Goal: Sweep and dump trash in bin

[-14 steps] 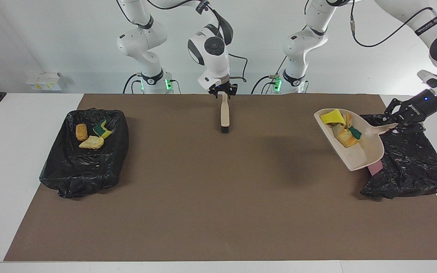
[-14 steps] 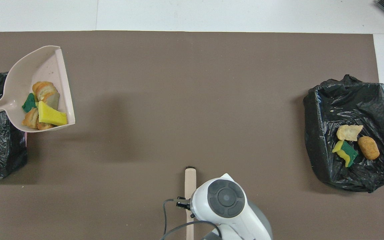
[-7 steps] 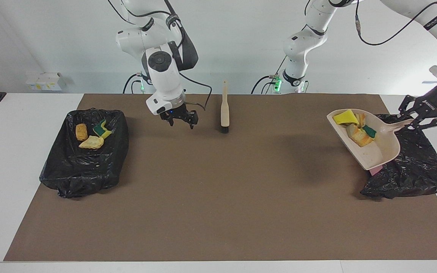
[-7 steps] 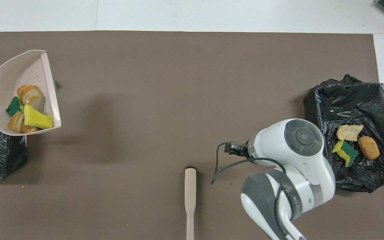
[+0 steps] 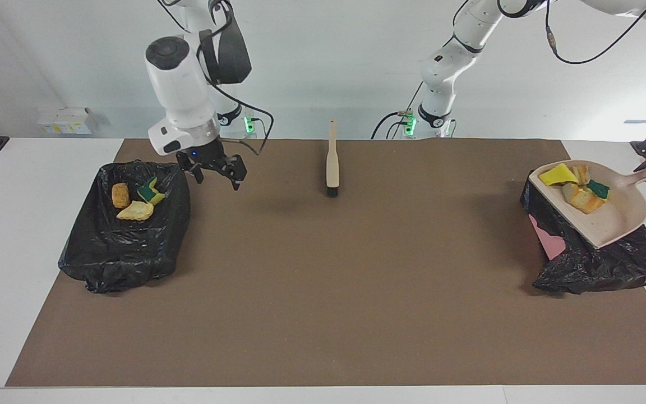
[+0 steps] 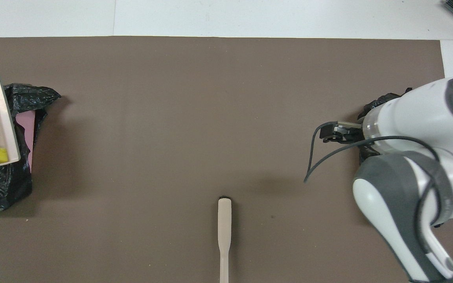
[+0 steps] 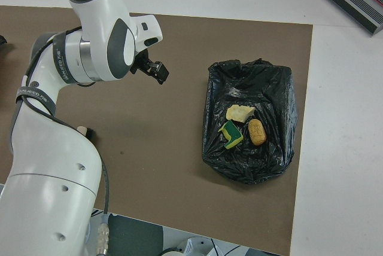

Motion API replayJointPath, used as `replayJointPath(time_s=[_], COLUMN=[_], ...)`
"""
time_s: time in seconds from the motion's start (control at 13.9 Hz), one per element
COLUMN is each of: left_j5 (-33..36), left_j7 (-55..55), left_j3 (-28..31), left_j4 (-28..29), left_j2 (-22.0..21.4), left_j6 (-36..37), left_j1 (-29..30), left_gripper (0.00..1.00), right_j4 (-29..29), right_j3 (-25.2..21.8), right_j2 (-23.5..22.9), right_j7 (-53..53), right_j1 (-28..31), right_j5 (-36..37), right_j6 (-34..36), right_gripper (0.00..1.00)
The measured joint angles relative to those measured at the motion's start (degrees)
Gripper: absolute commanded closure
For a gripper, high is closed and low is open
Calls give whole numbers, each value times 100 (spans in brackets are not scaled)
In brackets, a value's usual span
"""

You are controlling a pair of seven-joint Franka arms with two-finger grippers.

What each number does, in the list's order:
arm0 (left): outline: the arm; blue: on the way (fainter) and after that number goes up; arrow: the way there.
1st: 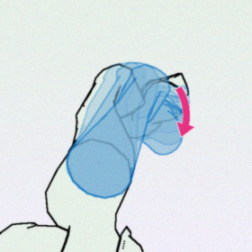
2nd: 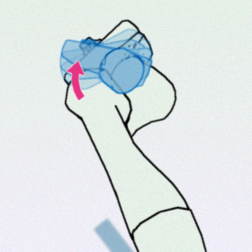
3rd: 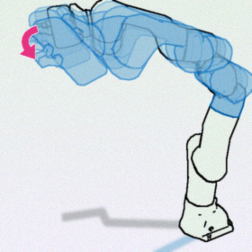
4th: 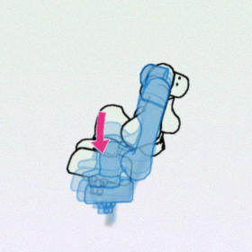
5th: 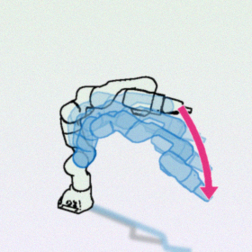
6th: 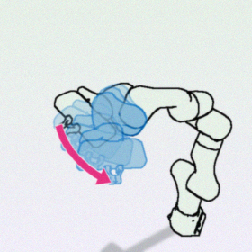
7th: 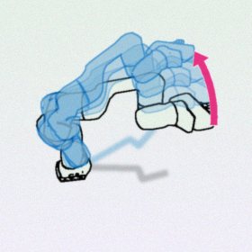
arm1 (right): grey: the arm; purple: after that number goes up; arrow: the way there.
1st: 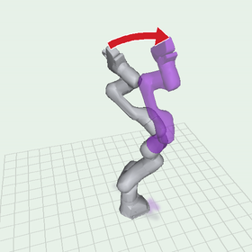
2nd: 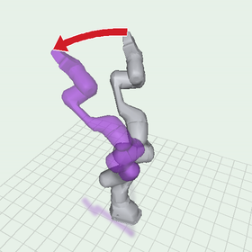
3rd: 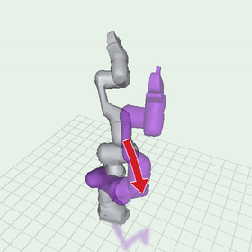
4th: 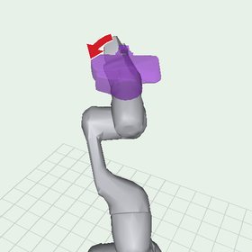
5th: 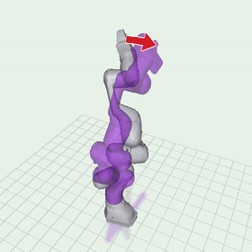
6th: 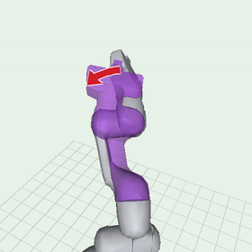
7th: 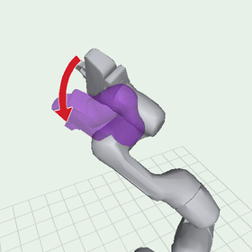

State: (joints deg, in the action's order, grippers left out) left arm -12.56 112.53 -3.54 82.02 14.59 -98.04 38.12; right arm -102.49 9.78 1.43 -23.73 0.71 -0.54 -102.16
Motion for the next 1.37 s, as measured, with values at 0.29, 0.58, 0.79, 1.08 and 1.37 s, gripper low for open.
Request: replayJointPath(time_s=[0.29, 0.58, 0.79, 1.08, 1.37], left_j5=[812, 2168, 3436, 4833, 5844], left_j7=[124, 66, -378, -936, -1240], left_j3=[69, -9, -26, -32, -35], left_j4=[-144, -37, 74, 94, 92], left_j2=[111, 173, 195, 177, -52], left_j6=[-766, -1410, -1482, -1383, -930], left_j1=[135, -92, -539, -1102, -1537], left_gripper=[100, 100, 100, 100, 100], right_j4=[1136, 1449, 1506, 1526, 1659], right_j3=[-10, -42, -90, -216, -637], right_j2=[46, 34, 26, 16, 19], right_j7=[357, 358, 358, 480, 544], right_j1=[279, 293, 297, 324, -7], right_j5=[1, 2, 5, 7, 10], right_j6=[1368, 1802, 1868, 1942, 2151], right_gripper=[0, 0, 0, 0, 0])
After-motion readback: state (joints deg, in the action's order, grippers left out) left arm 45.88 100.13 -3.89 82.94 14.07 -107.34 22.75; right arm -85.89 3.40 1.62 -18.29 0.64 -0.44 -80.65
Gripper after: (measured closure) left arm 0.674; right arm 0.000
